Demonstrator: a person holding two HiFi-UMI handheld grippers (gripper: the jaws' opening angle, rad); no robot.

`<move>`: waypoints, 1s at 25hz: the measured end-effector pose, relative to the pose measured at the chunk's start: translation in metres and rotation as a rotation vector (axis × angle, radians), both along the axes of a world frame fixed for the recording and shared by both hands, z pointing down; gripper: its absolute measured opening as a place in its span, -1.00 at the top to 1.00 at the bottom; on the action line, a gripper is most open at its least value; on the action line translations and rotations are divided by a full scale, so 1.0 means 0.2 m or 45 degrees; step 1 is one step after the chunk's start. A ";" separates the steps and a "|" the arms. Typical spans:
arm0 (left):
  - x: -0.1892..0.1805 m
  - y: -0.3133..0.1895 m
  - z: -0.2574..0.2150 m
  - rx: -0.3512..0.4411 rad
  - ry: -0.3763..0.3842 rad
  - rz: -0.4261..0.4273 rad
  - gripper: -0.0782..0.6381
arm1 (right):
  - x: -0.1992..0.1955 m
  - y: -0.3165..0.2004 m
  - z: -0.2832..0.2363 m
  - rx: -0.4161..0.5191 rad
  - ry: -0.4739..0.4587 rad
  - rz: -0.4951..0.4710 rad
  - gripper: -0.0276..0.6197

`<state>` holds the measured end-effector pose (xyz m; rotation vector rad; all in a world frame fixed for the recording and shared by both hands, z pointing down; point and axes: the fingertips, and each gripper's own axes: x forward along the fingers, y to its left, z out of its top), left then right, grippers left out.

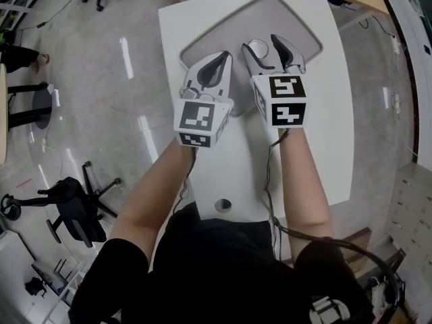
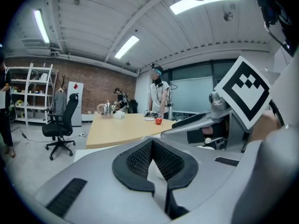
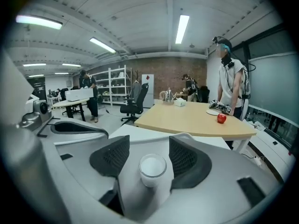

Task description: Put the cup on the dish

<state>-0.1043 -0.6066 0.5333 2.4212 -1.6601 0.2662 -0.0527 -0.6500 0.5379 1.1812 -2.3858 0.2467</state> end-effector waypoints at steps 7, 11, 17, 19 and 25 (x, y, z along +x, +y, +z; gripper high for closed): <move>0.07 0.15 -0.33 0.110 0.021 0.041 0.79 | 0.07 0.25 -0.33 0.138 -0.020 0.042 0.51; 0.13 0.32 -0.53 0.169 0.049 0.075 0.79 | 0.14 0.44 -0.58 0.255 -0.058 0.116 0.81; 0.16 0.64 -0.83 0.255 0.112 0.131 0.79 | 0.17 0.81 -0.90 0.388 -0.131 0.156 0.87; 0.17 0.75 -0.93 0.294 0.118 0.150 0.79 | 0.16 0.93 -1.01 0.428 -0.169 0.154 0.88; 0.23 1.12 -1.10 0.355 0.122 0.213 0.79 | 0.19 1.32 -1.20 0.499 -0.260 0.155 0.88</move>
